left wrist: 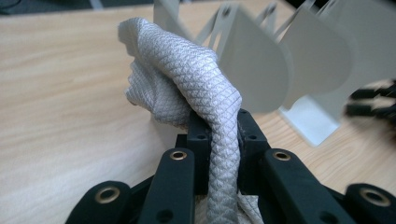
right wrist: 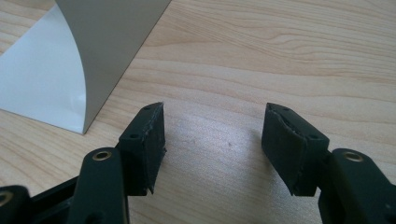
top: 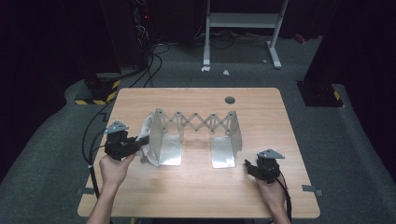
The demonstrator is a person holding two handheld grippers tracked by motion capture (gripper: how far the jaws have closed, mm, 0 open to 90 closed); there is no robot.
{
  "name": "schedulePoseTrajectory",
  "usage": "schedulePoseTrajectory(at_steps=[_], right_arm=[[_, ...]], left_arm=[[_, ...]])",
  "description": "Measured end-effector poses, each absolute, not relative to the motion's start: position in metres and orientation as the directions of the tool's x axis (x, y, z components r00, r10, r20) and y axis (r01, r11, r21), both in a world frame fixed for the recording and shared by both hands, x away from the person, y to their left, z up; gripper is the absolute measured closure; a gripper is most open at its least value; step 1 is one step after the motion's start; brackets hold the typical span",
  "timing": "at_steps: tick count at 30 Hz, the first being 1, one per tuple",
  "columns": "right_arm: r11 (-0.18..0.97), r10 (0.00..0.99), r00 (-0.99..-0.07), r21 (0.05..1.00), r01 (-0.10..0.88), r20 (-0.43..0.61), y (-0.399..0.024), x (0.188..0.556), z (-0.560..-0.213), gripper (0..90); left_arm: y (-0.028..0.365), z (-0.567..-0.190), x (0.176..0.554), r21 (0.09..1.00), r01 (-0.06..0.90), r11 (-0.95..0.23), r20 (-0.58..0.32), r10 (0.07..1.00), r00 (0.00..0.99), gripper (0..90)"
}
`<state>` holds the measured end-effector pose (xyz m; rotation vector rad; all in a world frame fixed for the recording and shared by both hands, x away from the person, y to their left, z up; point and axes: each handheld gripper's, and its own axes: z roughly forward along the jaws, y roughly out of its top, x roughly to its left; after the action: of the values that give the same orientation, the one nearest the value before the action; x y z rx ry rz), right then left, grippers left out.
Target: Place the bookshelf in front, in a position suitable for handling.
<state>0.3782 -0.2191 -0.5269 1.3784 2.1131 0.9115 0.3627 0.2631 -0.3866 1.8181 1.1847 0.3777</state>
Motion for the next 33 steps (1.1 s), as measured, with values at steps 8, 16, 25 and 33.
schedulePoseTrajectory(at_steps=[8, 16, 25, 33], right_arm=[[0.281, 0.918, -0.396, 0.736, 0.616, -0.018, -0.219, 0.378, -0.527, 40.0], [0.282, 0.917, -0.398, 0.735, 0.617, -0.017, -0.219, 0.378, -0.527, 39.4], [0.282, 0.917, -0.399, 0.735, 0.616, -0.017, -0.219, 0.378, -0.527, 39.2], [0.283, 0.916, -0.4, 0.735, 0.616, -0.018, -0.219, 0.378, -0.527, 39.2]], left_arm=[[0.26, -0.382, 0.375, 0.812, 0.569, -0.133, -0.206, 0.846, 0.492, 79.0], [0.262, -0.414, 0.391, 0.76, 0.639, -0.117, -0.254, 0.851, 0.459, 79.1], [0.253, -0.46, 0.411, 0.658, 0.734, -0.17, -0.252, 0.868, 0.427, 79.2], [0.253, -0.486, 0.428, 0.604, 0.782, -0.156, -0.292, 0.869, 0.399, 79.2]])
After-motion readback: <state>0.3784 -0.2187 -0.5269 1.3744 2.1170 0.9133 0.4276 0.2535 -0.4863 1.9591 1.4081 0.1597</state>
